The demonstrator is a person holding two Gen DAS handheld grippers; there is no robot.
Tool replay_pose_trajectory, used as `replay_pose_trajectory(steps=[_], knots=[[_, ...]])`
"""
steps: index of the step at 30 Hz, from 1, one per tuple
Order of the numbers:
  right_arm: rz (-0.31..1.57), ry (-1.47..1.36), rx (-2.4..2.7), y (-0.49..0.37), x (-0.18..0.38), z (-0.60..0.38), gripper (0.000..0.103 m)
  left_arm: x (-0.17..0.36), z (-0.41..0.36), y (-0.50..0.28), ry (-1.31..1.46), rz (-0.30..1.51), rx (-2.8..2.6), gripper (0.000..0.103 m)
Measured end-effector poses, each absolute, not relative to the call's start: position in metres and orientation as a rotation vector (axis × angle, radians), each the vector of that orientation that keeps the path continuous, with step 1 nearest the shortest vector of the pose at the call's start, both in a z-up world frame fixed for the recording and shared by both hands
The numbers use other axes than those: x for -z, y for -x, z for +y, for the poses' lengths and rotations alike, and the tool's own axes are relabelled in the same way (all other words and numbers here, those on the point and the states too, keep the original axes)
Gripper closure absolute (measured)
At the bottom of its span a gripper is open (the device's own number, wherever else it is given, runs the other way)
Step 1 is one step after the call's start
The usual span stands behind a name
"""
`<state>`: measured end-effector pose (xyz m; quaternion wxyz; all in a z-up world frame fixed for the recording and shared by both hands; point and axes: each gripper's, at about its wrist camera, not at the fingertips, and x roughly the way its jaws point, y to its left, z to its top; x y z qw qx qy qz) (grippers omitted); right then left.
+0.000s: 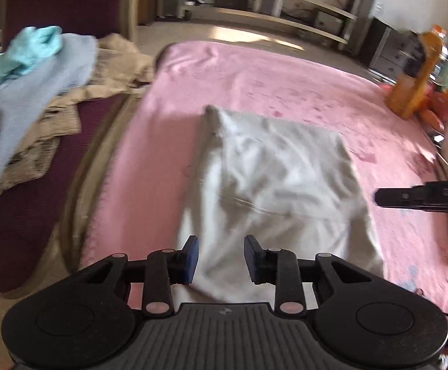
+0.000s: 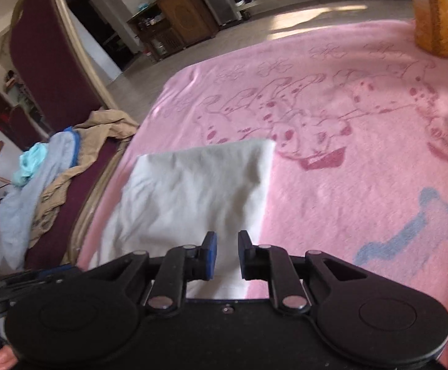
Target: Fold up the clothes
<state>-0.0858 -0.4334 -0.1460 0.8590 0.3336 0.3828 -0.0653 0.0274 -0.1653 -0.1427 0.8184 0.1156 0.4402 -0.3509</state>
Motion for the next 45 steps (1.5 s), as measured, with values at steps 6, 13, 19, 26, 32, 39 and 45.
replay_pose_trajectory(steps=[6, 13, 19, 26, 32, 39, 45], knots=[[0.910, -0.861, 0.025, 0.089, 0.159, -0.398, 0.076, 0.161, -0.190, -0.008, -0.377, 0.973, 0.914, 0.074], [0.967, -0.821, 0.107, 0.103, 0.176, -0.379, 0.079, 0.179, -0.179, -0.001, -0.552, 0.995, 0.778, 0.061], [0.983, -0.791, 0.158, 0.153, 0.158, -0.372, 0.078, 0.164, -0.144, 0.020, -0.421, 0.990, 0.810, 0.073], [0.858, -0.910, 0.052, 0.153, 0.150, -0.373, 0.077, 0.167, -0.166, 0.022, -0.358, 0.978, 0.885, 0.073], [0.945, -0.864, 0.039, 0.136, 0.165, -0.357, 0.076, 0.178, -0.178, 0.028, -0.449, 0.987, 0.861, 0.071], [0.742, -0.508, 0.148, 0.158, 0.078, -0.365, 0.076, 0.135, -0.153, 0.008, -0.215, 0.908, 0.895, 0.072], [0.551, -0.310, 0.221, 0.142, 0.023, -0.399, 0.068, 0.096, -0.185, -0.003, -0.224, 0.732, 0.865, 0.071]])
